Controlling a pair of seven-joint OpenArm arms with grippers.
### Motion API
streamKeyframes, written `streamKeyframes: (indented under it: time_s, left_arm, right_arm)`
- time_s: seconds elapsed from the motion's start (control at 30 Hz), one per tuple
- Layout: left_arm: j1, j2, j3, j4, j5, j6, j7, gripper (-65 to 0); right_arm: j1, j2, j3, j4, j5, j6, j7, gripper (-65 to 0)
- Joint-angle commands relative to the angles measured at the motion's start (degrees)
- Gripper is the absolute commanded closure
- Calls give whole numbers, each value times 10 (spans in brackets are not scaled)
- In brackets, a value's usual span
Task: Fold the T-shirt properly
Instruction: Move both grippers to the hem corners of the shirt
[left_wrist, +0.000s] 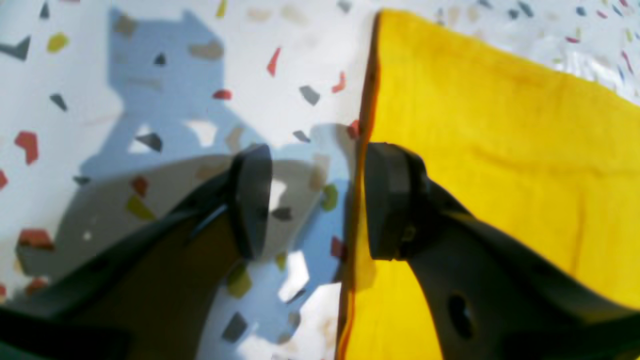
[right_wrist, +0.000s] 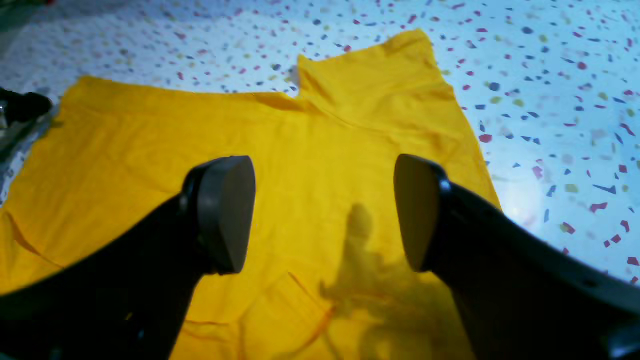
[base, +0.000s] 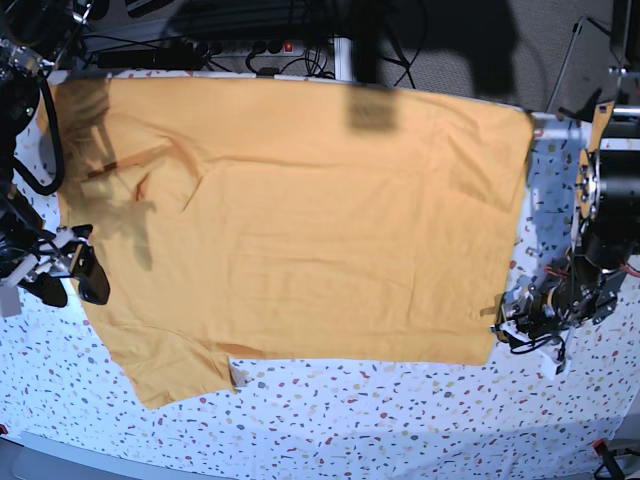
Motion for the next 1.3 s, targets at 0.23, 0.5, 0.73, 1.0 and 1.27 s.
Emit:
streamKeyframes:
  time_s: [0.23, 0.5, 0.73, 1.0, 1.27]
  left_arm:
    - [12, -2, -2, 11, -7, -7, -43, -290]
    - [22, -1, -2, 16, -40, -60, -47, -290]
    - [22, 10, -2, 47, -40, -60, -47, -290]
    - [22, 48, -2, 59, 8, -60, -60, -290]
    - [22, 38, -2, 81, 41, -4, -88, -290]
  right_arm:
    - [9, 11, 3, 10, 28, 16, -23, -430]
    - [9, 11, 3, 10, 28, 16, -22, -430]
    - [9, 11, 3, 10, 28, 16, -22, -430]
    - [9, 11, 3, 10, 28, 16, -23, -430]
    - [9, 11, 3, 10, 28, 16, -25, -430]
